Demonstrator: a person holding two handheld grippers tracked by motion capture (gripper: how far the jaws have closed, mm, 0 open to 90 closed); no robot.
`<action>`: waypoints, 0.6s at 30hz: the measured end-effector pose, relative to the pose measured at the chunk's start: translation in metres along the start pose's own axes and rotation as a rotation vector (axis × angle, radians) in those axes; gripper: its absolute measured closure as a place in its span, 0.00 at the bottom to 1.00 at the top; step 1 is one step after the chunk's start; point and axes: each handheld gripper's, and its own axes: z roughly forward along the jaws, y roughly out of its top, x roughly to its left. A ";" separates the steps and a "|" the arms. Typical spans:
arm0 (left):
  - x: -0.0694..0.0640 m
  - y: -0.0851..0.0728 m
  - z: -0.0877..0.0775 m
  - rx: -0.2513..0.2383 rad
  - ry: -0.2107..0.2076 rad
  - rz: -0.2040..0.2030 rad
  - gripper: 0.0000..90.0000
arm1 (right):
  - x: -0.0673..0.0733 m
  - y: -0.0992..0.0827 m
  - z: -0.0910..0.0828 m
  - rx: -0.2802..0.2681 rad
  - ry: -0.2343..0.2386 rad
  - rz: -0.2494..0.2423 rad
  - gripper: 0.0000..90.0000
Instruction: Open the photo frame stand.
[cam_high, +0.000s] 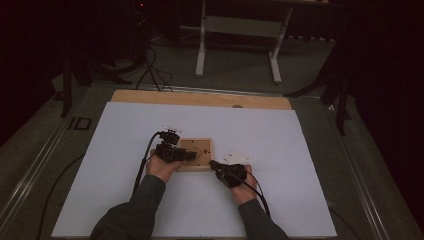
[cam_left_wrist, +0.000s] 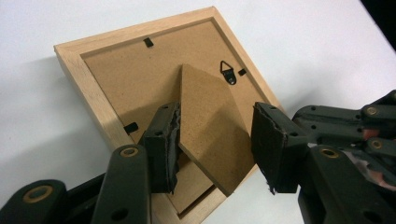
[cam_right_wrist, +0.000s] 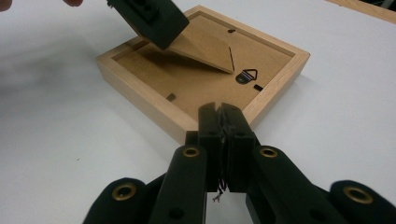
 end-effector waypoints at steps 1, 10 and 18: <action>0.000 0.000 0.000 0.000 0.000 0.000 0.57 | 0.000 0.000 0.000 0.000 0.000 0.000 0.97; 0.000 0.001 0.001 0.020 0.007 -0.009 0.60 | 0.000 0.000 0.000 0.000 0.000 0.000 0.97; 0.000 0.001 0.001 0.029 0.016 0.003 0.61 | 0.000 0.000 0.000 0.001 0.001 0.000 0.97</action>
